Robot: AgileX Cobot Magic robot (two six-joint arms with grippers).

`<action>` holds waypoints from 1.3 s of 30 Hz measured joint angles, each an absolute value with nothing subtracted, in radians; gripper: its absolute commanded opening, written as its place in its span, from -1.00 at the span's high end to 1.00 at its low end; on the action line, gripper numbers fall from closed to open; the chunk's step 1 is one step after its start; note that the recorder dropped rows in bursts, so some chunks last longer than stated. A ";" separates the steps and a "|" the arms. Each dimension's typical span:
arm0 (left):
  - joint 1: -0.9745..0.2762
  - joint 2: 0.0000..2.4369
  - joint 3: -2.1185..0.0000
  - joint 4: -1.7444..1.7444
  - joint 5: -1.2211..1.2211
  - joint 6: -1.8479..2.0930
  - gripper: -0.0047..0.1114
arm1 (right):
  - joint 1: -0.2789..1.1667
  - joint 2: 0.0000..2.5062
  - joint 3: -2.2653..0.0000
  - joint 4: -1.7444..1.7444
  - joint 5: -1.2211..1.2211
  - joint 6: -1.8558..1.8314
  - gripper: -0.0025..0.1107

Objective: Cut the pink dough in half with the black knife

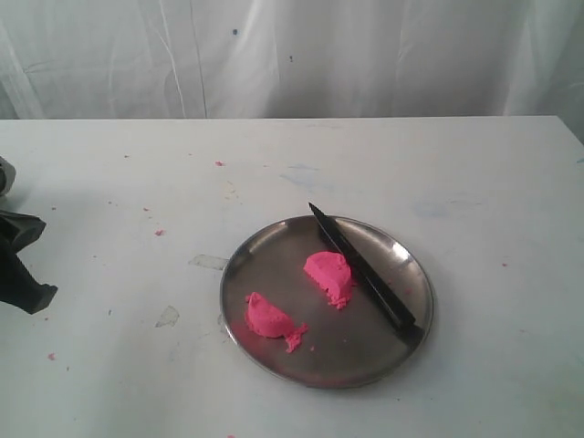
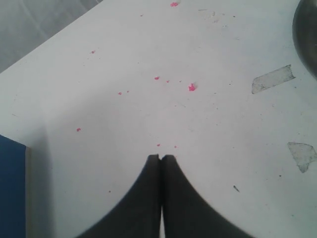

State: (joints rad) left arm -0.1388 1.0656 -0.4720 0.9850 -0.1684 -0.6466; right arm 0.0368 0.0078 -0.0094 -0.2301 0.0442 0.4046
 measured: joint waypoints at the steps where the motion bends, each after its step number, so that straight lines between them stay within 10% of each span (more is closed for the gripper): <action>1: -0.139 1.066 -0.472 0.985 -0.168 -0.647 0.92 | 0.028 0.006 -0.004 -0.201 0.071 0.368 0.96; 26: -0.145 1.018 -0.472 0.985 -0.157 -0.647 0.92 | -0.006 0.006 -0.002 -0.174 0.294 0.283 0.96; 39: 0.024 0.140 -0.472 0.987 0.042 -0.647 0.92 | -0.006 0.006 -0.002 -0.174 0.296 0.283 0.96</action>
State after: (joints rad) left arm 0.0236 0.1402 -0.4720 0.9869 0.0423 -0.6466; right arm -0.0055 0.0062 -0.0023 -0.1744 0.2960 0.2830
